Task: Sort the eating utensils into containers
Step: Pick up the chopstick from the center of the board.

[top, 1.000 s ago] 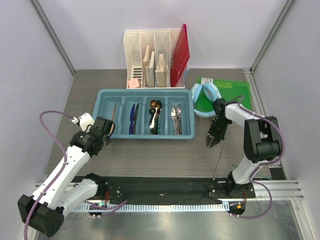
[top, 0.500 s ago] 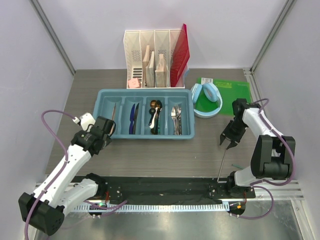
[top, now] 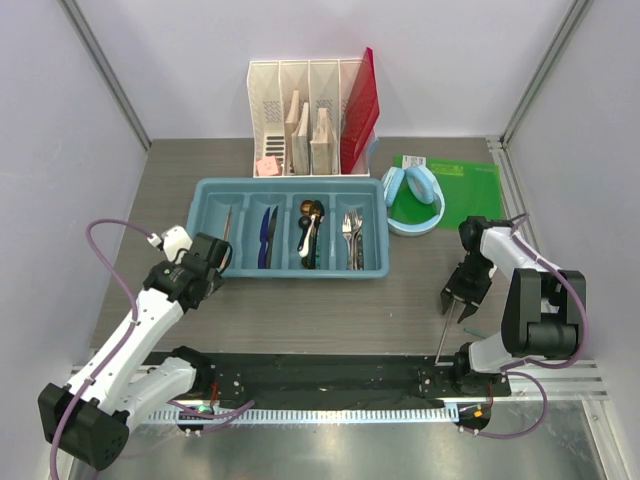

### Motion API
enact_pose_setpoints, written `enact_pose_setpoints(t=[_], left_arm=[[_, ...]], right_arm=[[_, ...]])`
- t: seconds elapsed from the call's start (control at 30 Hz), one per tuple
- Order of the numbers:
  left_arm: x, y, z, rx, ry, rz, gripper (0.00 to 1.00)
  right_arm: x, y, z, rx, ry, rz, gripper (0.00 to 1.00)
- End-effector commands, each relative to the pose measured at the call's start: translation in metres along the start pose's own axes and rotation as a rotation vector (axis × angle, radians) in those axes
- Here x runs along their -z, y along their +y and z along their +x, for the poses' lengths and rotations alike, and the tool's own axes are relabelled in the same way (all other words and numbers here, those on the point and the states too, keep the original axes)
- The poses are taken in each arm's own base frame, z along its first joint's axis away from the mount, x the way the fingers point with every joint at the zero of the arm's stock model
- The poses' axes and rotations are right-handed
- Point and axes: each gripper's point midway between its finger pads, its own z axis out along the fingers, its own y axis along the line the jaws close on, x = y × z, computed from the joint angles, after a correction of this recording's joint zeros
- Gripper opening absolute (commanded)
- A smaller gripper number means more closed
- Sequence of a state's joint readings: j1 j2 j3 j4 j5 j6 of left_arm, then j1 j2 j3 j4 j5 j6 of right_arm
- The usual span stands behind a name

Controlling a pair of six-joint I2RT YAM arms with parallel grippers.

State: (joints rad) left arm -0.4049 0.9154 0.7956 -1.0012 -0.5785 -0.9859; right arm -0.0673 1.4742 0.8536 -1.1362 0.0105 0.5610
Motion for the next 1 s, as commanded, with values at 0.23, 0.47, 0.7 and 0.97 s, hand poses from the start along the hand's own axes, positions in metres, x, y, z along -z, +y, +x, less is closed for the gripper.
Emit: enact_pose_setpoints(t=[0.23,0.47,0.7,0.97], left_arm=[[-0.003,0.0,-0.003,-0.006,-0.022,0.003,0.47],[-0.003,-0.004,-0.005,-0.014,-0.022,0.014,0.47],[-0.002,-0.005,-0.007,-0.019,-0.023,0.015,0.47],[-0.001,-0.002,-0.007,-0.012,-0.028,0.009,0.47]], right_arm=[[-0.015,0.001,-0.002,-0.014,0.027,0.03,0.45],[-0.023,0.014,-0.003,-0.014,0.062,-0.016,0.44],[-0.039,0.019,-0.002,-0.004,0.131,-0.01,0.4],[-0.046,0.025,-0.002,0.006,0.167,-0.026,0.01]])
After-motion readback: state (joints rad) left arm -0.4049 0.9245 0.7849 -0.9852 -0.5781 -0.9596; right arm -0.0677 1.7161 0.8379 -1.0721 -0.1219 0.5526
